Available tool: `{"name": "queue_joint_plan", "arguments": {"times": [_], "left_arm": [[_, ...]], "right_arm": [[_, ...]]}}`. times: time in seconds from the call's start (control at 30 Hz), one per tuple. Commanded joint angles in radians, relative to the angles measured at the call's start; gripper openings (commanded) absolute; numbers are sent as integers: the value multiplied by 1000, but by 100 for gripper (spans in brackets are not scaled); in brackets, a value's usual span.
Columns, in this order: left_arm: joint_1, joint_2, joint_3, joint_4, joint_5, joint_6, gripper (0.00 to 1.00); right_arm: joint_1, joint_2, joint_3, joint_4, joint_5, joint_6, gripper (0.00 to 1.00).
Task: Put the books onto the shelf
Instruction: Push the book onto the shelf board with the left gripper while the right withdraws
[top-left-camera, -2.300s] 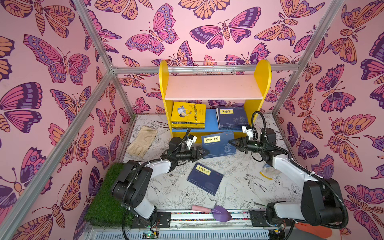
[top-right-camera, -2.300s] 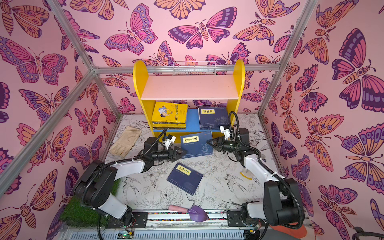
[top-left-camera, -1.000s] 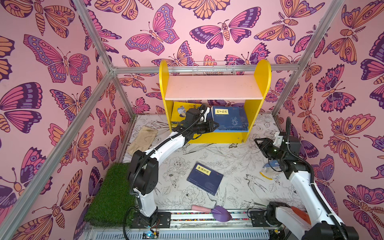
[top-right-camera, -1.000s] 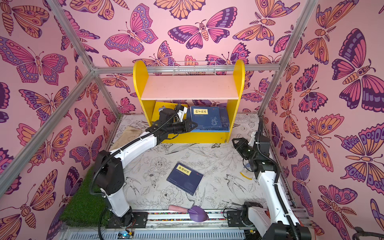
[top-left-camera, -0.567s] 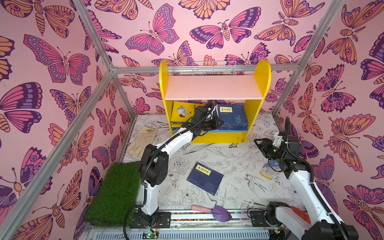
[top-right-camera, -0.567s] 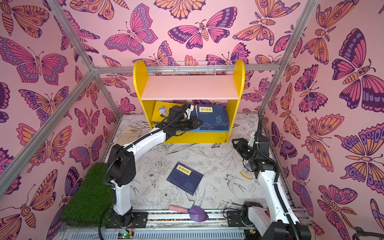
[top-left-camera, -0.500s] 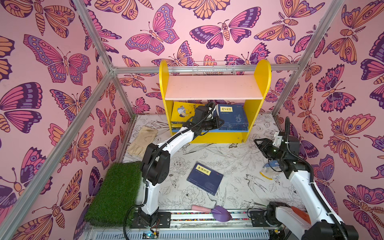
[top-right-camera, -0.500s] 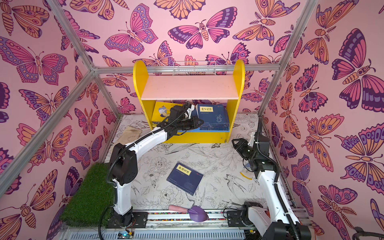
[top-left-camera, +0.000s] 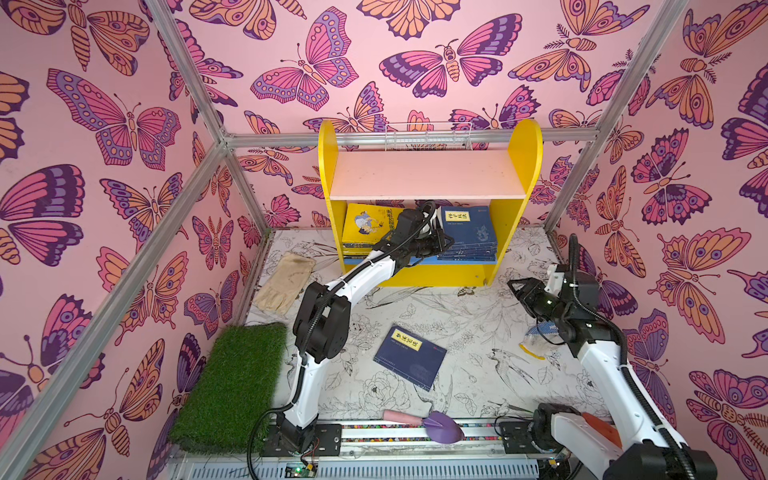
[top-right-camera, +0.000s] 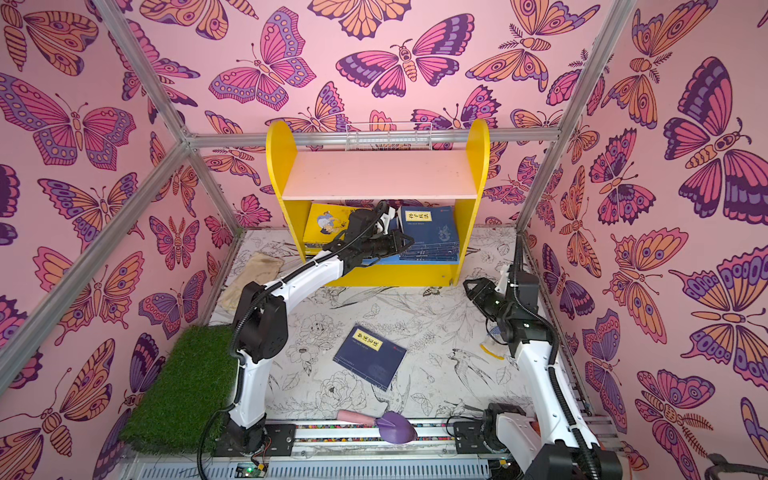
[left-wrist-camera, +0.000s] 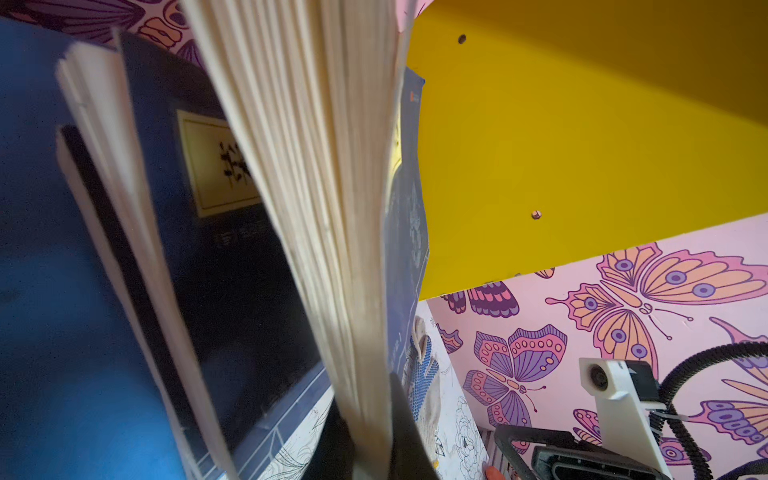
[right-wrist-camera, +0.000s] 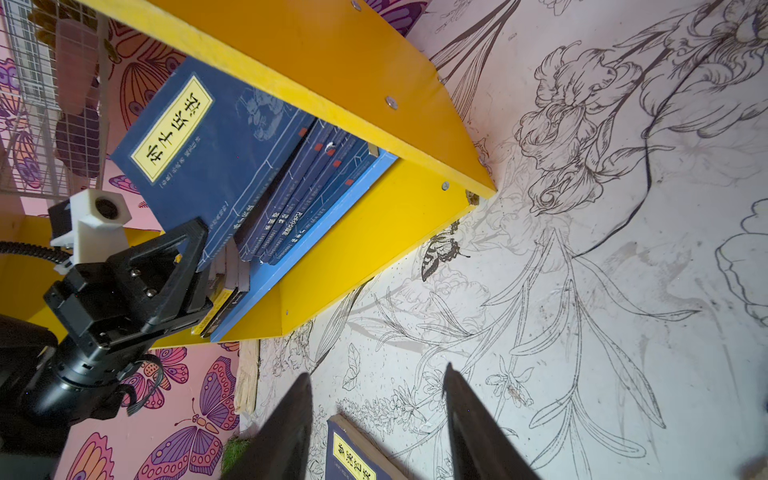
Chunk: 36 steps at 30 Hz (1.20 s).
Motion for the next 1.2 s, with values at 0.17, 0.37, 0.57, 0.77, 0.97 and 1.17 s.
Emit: {"name": "queue_joint_plan", "arguments": {"times": [0.17, 0.37, 0.57, 0.77, 0.97, 1.17], "left_arm": [[-10, 30, 30, -45, -9, 6, 38], [-10, 16, 53, -90, -79, 10, 83], [-18, -29, 50, -101, -207, 44, 91], [-20, -5, 120, -153, -272, 60, 99], [-28, 37, 180, -200, -284, 61, 99], [-53, 55, 203, -218, -311, 51, 99]], "right_arm": [[-8, -1, 0, -7, 6, -18, 51], [-7, -2, -2, -11, 1, -15, 50], [-8, -6, -4, -11, -4, -17, 50], [-6, -2, -4, -5, -20, -19, 50], [-7, -5, -4, -13, -30, -28, 50], [-6, 8, -4, 13, -61, -35, 49]]}}
